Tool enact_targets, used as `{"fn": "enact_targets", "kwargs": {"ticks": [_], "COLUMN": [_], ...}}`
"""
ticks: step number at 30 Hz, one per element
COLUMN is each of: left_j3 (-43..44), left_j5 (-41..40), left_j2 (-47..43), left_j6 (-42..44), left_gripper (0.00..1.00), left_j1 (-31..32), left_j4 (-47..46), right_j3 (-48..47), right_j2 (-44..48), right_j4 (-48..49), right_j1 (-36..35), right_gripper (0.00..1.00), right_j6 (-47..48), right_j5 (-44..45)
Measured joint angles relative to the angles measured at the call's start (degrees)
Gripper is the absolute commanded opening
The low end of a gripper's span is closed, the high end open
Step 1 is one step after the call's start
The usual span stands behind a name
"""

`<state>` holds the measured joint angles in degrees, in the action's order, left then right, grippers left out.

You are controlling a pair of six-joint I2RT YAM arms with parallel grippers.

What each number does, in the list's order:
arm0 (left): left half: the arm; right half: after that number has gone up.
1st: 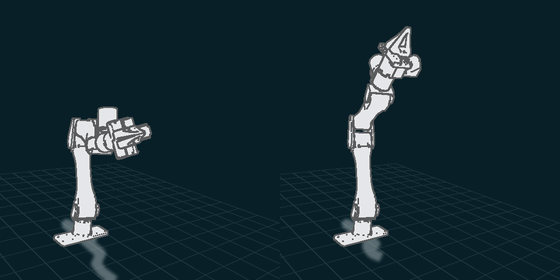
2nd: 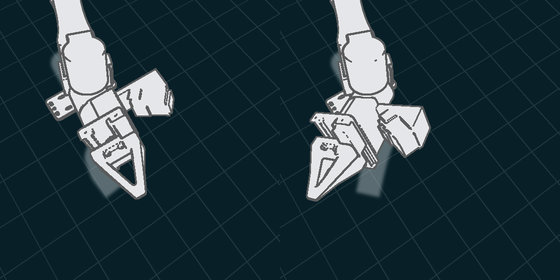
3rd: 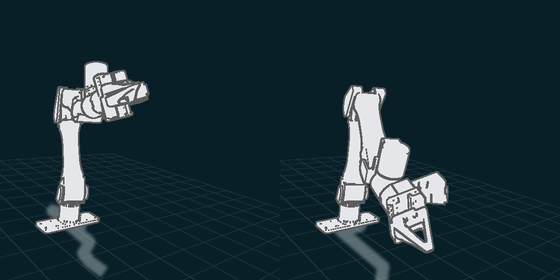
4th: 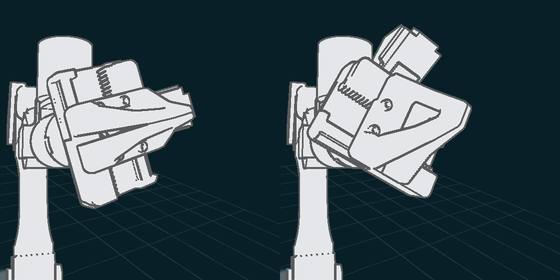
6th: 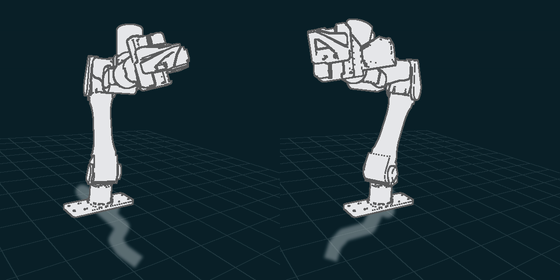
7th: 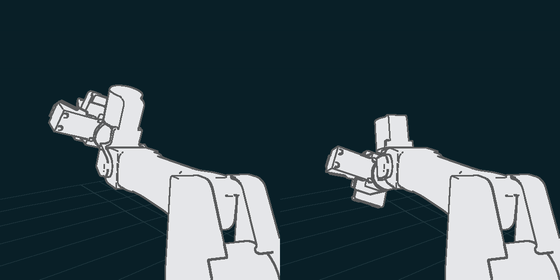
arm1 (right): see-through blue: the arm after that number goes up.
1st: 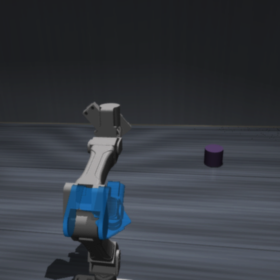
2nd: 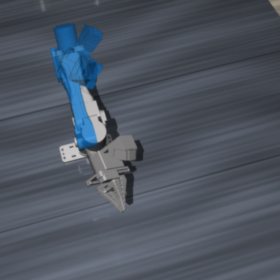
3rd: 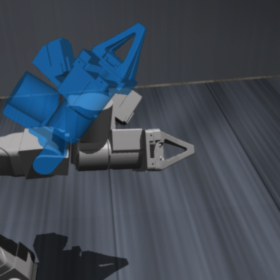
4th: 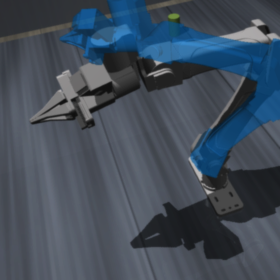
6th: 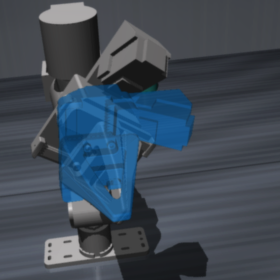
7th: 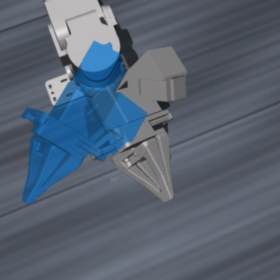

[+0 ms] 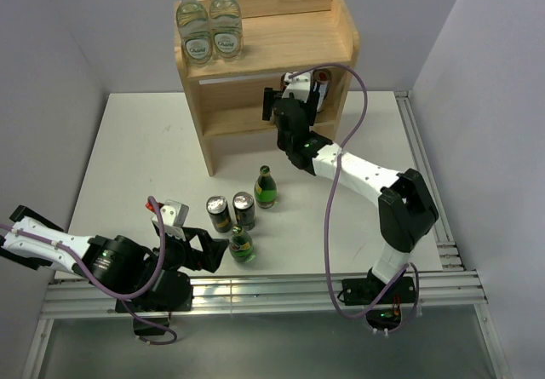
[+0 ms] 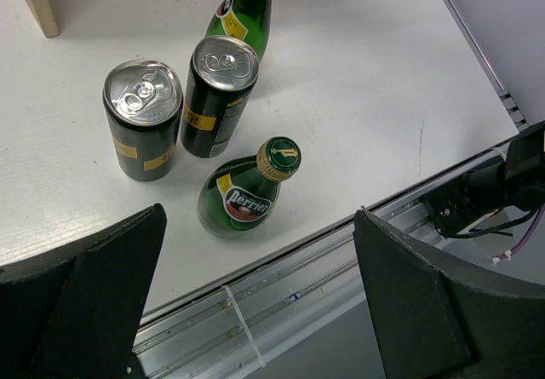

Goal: Place and organize the beverage onto the shelf

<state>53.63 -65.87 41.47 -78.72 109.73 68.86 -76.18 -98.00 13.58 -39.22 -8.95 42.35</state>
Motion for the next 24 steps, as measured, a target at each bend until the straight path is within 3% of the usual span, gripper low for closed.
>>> {"fn": "enact_targets", "kwargs": {"ticks": [8,15,24], "left_j3": [0.0,2.1,8.0], "left_j5": [0.0,0.0,3.3], "left_j2": [0.0,1.6,6.0], "left_j6": [0.0,1.2,16.5], "left_gripper": [0.99,0.99,0.99], "left_j1": [0.0,0.0,0.0], "left_j4": [0.0,1.2,-8.3], "right_j3": [0.5,6.9,17.6], "right_j2": [-0.2,3.5,20.5], "right_j4": [0.3,0.0,-1.1], "right_j1": [0.4,-0.8,-5.3], "right_gripper": [1.0,1.0,1.0], "right_j6": [-0.2,-0.7,-3.2], "right_j5": [-1.5,-7.3,-9.4]}}
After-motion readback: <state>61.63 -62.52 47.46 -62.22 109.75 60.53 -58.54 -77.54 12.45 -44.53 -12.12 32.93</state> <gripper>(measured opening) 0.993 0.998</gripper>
